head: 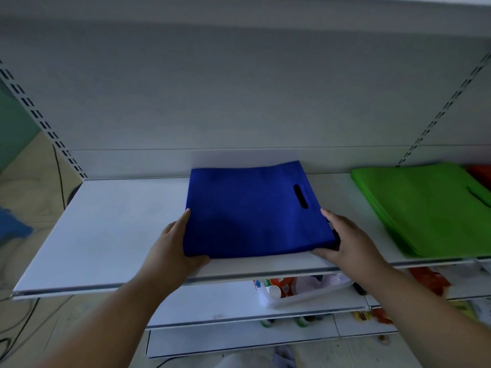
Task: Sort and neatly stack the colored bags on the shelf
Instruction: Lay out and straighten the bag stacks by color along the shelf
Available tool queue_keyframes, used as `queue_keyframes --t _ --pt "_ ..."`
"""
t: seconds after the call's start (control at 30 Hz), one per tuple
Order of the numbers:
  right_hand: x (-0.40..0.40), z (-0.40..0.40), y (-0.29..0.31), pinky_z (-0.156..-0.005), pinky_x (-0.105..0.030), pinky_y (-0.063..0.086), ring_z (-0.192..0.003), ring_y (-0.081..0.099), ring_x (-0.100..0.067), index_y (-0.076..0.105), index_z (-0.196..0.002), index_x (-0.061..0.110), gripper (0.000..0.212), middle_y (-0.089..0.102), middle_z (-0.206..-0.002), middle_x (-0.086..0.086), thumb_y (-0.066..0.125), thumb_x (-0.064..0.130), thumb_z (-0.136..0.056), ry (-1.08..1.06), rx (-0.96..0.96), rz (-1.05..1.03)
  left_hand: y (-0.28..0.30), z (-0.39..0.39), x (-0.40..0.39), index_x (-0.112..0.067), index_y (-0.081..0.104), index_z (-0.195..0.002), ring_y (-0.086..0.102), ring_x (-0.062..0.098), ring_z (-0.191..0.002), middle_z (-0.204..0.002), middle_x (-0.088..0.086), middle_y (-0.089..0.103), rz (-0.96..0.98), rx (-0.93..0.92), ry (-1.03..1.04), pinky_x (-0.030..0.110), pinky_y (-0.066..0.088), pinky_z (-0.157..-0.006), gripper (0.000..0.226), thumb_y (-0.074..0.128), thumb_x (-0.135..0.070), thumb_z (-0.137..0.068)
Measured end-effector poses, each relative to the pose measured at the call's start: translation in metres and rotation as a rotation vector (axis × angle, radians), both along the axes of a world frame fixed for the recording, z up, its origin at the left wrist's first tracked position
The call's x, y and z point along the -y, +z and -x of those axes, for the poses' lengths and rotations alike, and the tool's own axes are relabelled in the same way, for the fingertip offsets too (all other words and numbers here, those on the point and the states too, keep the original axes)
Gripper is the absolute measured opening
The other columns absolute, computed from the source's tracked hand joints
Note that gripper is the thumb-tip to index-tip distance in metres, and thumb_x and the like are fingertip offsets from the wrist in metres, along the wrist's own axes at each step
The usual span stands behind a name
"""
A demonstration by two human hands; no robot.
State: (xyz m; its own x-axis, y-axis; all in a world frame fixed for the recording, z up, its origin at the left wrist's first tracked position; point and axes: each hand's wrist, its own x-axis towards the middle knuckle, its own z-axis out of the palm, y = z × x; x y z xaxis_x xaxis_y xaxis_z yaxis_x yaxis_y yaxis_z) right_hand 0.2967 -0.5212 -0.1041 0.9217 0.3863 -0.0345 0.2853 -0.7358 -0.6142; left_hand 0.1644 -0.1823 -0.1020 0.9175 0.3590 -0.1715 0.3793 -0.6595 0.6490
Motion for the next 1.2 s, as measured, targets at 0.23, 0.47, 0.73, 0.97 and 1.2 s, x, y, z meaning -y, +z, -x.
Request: queue_keyframes --t 0.23,0.47,0.73,0.97,1.2 --pt "-0.003 0.002 0.013 -0.095 -0.028 0.038 -0.118 0.046 -0.01 0.025 -0.152 0.027 0.102 0.043 -0.132 0.013 0.085 0.04 -0.07 -0.146 -0.288 -0.154 0.014 0.001 -0.003 -0.049 0.043 -0.135 0.064 0.009 -0.104 -0.121 -0.02 0.062 0.429 0.037 -0.015 0.032 0.049 -0.09 0.078 0.084 -0.034 -0.071" --pt "-0.019 -0.053 0.007 -0.116 -0.048 0.029 -0.137 0.041 -0.019 0.045 -0.143 0.017 0.103 0.046 -0.148 0.001 0.059 0.084 -0.065 -0.292 -0.654 -0.352 0.023 -0.047 -0.019 -0.011 0.061 -0.122 0.066 0.019 -0.093 -0.108 0.004 0.071 0.772 -0.096 0.361 0.029 0.053 -0.075 0.037 0.061 -0.037 -0.095" --pt "-0.065 -0.1 0.01 -0.105 -0.046 0.041 -0.117 0.052 -0.028 0.047 -0.133 0.008 0.056 0.053 -0.129 -0.005 0.048 0.05 -0.096 -0.307 -0.537 -0.291 0.025 -0.1 -0.016 -0.018 0.06 -0.112 0.067 0.035 -0.097 -0.109 0.013 0.068 0.631 -0.124 0.351 0.055 0.054 -0.09 0.016 0.052 -0.02 -0.099" --pt "-0.06 -0.096 0.007 -0.092 -0.052 0.052 -0.098 0.065 -0.024 0.06 -0.118 0.022 0.025 0.068 -0.106 -0.003 0.049 0.036 -0.1 -0.237 -0.348 -0.355 0.024 -0.099 -0.013 -0.027 0.047 -0.14 0.066 0.032 -0.099 -0.121 0.009 0.062 0.74 -0.014 0.471 0.051 0.057 -0.084 0.044 0.046 -0.01 -0.1" --pt "-0.061 -0.1 0.007 -0.09 -0.054 0.053 -0.098 0.066 -0.029 0.06 -0.118 0.023 0.031 0.068 -0.109 -0.005 0.053 0.044 -0.097 -0.321 -0.512 -0.397 0.032 -0.109 -0.02 -0.005 0.065 -0.105 0.067 0.033 -0.094 -0.101 0.017 0.069 0.651 -0.179 0.436 0.049 0.054 -0.092 0.023 0.055 -0.023 -0.094"
